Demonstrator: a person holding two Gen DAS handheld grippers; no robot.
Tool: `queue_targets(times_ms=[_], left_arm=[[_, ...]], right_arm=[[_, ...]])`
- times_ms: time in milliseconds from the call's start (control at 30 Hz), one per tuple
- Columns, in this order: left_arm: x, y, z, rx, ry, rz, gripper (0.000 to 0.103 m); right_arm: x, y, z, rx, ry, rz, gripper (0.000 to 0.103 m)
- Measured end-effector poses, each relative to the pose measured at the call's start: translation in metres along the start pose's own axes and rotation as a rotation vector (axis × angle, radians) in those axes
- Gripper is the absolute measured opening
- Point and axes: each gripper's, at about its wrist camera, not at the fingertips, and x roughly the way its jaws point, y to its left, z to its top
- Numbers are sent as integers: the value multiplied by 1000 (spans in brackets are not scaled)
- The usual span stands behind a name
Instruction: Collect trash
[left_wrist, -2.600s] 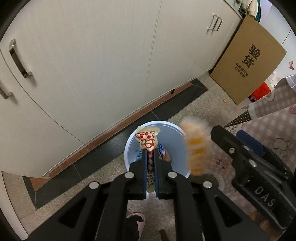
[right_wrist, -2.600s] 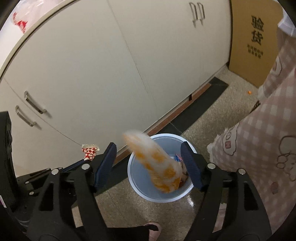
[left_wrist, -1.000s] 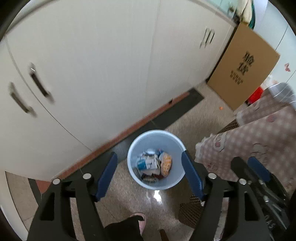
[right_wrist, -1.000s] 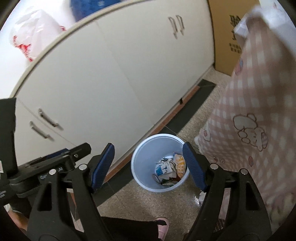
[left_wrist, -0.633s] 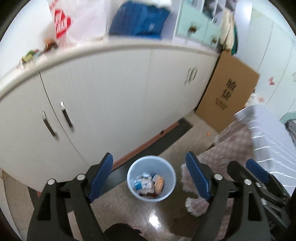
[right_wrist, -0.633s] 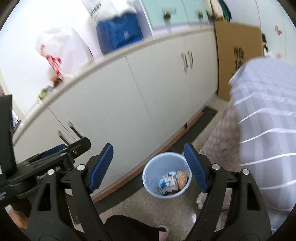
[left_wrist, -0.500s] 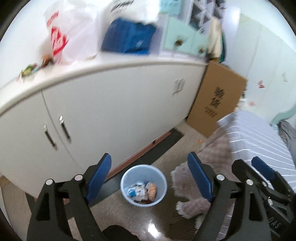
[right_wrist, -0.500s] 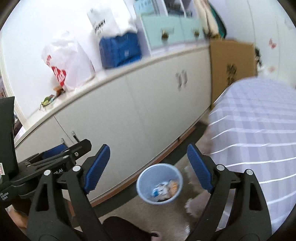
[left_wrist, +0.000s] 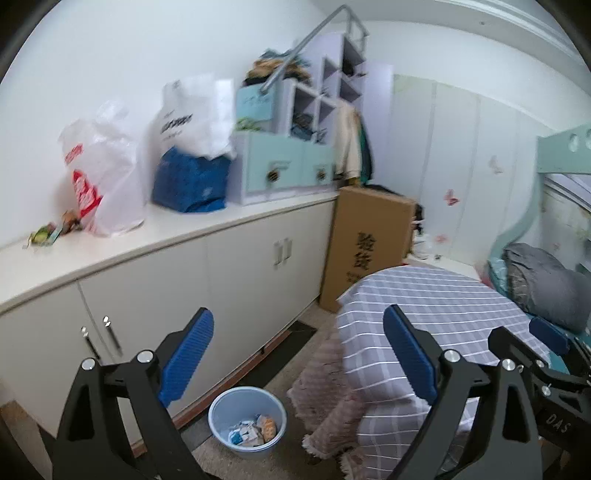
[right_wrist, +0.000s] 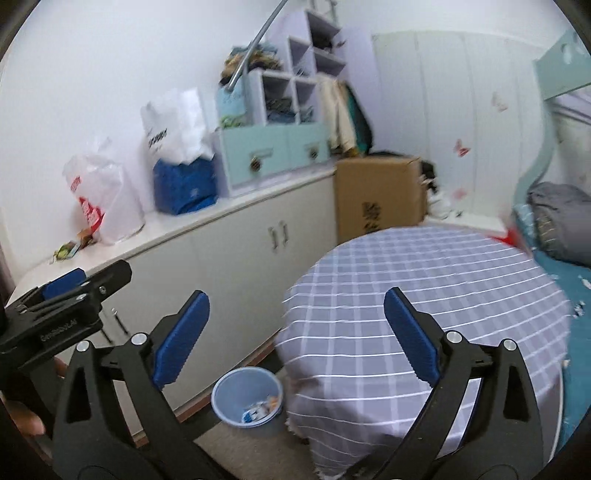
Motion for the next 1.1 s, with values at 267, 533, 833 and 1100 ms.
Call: queue_targets(times_ms=[267, 533, 833, 1100], left_arm=[[-42, -45, 3, 86, -65, -47, 93], [-59, -64, 3, 87, -94, -67, 94], [-72, -75, 3, 82, -114, -101, 95], [-79, -85, 1, 111, -121, -102, 95]], right_arm=[[-58, -30, -3, 17, -82, -86, 95], [-94, -45, -9, 5, -159, -175, 96], [-108, -53, -11, 15, -187, -182, 96], [-113, -60, -13, 25, -192, -179, 96]])
